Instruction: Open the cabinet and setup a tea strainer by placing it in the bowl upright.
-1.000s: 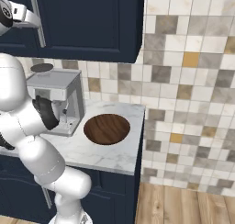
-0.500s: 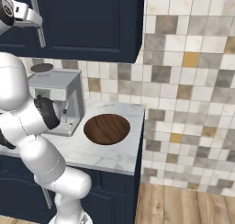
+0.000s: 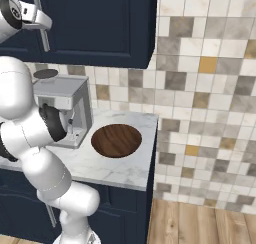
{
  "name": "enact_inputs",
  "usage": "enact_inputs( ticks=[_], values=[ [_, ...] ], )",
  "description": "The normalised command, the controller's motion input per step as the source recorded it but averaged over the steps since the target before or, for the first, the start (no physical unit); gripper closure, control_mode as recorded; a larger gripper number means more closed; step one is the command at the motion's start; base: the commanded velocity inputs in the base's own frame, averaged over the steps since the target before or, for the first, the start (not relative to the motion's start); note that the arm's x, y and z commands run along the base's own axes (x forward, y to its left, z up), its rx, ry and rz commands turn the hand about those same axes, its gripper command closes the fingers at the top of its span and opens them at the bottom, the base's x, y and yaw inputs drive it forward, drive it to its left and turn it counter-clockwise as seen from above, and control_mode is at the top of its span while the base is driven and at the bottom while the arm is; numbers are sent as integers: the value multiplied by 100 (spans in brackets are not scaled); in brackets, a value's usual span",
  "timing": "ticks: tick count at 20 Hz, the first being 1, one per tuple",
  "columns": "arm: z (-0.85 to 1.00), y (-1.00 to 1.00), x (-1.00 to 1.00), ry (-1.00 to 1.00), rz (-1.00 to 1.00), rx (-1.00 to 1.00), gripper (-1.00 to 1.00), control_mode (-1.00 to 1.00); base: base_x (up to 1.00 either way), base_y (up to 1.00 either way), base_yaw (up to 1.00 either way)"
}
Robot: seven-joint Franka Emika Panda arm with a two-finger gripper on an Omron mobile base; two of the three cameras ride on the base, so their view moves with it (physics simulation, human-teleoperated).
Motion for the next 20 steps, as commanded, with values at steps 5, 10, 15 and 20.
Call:
enact_inputs(
  ticks=[5,10,15,20],
  values=[
    [-2,0,13,0,0,0,-100,-100,0,0,0],
    [-6,4,19,0,0,-2,-100,-100,0,0,0],
    [-3,11,22,0,0,0,-100,-100,0,0,0],
    [-1,4,24,0,0,0,-100,-100,0,0,0]
  ],
)
